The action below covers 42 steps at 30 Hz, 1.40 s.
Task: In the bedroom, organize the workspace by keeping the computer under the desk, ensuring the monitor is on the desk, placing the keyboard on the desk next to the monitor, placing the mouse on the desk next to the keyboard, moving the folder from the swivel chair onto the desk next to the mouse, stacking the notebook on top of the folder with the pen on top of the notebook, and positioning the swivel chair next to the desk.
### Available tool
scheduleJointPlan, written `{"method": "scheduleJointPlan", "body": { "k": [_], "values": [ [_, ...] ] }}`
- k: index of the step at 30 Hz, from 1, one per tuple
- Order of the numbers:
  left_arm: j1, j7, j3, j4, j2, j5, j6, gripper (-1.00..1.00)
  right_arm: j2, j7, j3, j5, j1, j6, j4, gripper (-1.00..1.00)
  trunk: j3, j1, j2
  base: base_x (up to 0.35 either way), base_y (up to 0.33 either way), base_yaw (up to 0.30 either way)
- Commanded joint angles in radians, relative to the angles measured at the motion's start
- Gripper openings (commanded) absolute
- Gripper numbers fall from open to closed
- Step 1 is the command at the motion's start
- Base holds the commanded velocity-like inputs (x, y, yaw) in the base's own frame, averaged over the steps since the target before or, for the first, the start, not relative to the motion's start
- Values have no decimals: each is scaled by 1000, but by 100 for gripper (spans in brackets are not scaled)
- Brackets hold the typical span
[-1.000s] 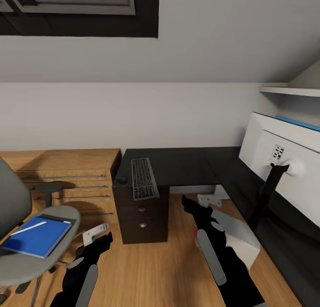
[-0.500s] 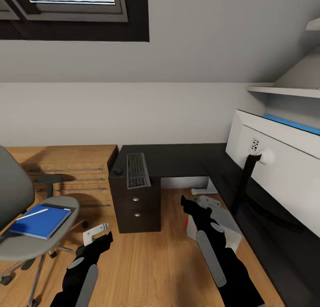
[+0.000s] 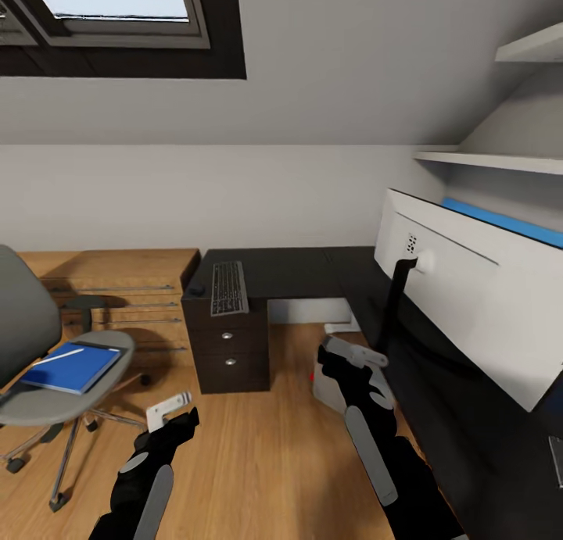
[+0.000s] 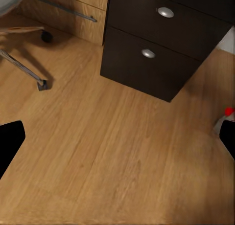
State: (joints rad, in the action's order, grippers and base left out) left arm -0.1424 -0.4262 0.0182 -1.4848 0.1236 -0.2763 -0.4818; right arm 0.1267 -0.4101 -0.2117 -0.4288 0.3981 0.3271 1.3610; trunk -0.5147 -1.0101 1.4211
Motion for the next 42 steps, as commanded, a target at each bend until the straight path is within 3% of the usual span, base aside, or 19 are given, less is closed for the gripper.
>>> {"method": "scheduleJointPlan", "body": {
  "k": [1, 30, 42],
  "values": [
    [-1, -6, 1, -2, 1, -11, -3, 100, 0, -8, -1, -8, 1, 3, 1, 100, -1, 1, 1, -279, -204, 0],
    [-1, -10, -1, -2, 2, -9, 0, 100, 1, -7, -4, -5, 1, 3, -5, 100, -1, 1, 1, -283, -207, 0],
    [0, -10, -1, -2, 2, -9, 0, 100, 2, -11, -31, 0, 1, 2, -62, 100, -1, 1, 1, -265, -238, 0]
  ]
}}
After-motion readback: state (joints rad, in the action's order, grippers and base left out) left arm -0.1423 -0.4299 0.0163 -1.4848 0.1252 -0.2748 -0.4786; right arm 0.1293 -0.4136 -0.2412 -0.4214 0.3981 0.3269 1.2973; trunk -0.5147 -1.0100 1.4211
